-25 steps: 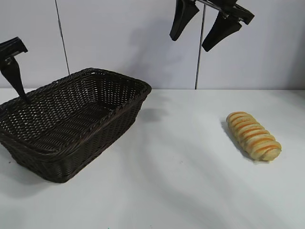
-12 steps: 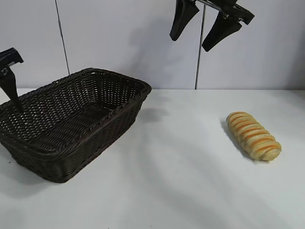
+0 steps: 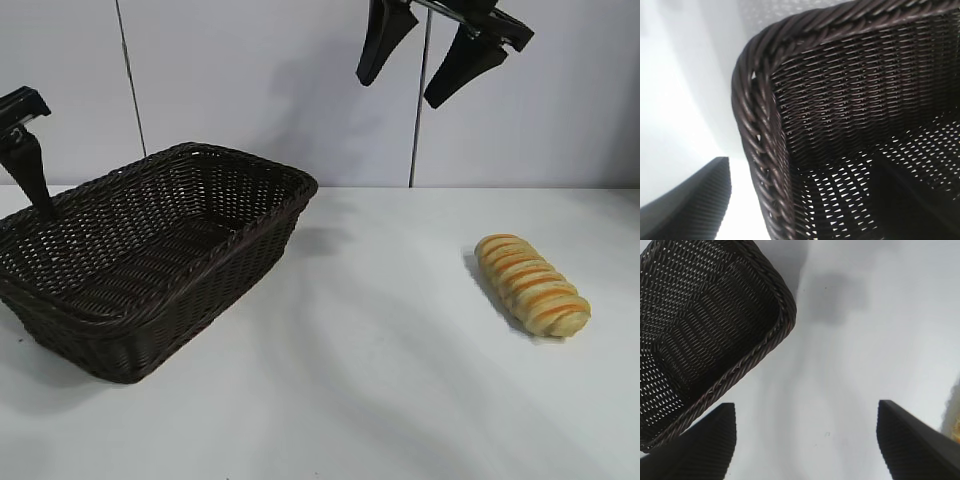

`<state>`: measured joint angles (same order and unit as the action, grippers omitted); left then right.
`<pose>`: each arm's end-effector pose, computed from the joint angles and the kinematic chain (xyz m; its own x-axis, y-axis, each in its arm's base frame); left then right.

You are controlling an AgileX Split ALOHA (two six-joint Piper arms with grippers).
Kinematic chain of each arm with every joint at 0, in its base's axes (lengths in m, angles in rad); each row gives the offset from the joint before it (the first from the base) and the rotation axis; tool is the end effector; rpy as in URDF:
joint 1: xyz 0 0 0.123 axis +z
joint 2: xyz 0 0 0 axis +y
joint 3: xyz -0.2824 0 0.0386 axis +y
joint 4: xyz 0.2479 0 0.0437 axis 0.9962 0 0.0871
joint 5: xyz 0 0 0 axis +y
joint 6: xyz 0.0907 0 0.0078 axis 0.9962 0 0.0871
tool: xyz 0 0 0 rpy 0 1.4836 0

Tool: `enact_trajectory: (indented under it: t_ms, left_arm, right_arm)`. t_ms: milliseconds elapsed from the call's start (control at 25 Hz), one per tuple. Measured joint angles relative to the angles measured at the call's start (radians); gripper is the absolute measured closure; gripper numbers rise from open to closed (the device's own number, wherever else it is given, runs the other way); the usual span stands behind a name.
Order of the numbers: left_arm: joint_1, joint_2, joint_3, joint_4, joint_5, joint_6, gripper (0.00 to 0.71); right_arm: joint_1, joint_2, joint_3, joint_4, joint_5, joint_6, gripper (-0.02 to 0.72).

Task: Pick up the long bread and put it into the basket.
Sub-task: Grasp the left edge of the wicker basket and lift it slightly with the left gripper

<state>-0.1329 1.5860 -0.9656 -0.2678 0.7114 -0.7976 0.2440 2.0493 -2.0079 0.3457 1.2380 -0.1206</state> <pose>0.2954 -0.0554 0.2118 -0.6609 -0.7492 -0.0445 -0.6851 0.6264 -0.3719 0.4268 0.1363 0.3098 -0.8934 -0.2258 -0.3885 -0.3524 0.8885 0.2939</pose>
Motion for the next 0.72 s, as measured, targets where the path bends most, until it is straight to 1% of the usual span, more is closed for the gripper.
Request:
enact_trajectory:
  t_ms: [120, 360, 560, 720]
  left_arm:
    - [0.000, 0.000, 0.018, 0.000, -0.009, -0.018, 0.158]
    - [0.000, 0.000, 0.137, -0.003, -0.089, -0.028, 0.158]
    - [0.000, 0.000, 0.150, -0.004, -0.131, 0.006, 0.158]
    - [0.000, 0.000, 0.150, -0.004, -0.136, 0.038, 0.164]
  right_arm:
    - [0.000, 0.000, 0.000, 0.000, 0.000, 0.000, 0.143]
    - [0.000, 0.000, 0.000, 0.000, 0.000, 0.000, 0.143]
    - [0.000, 0.000, 0.000, 0.000, 0.000, 0.000, 0.143]
    - [0.000, 0.000, 0.000, 0.000, 0.000, 0.000, 0.143]
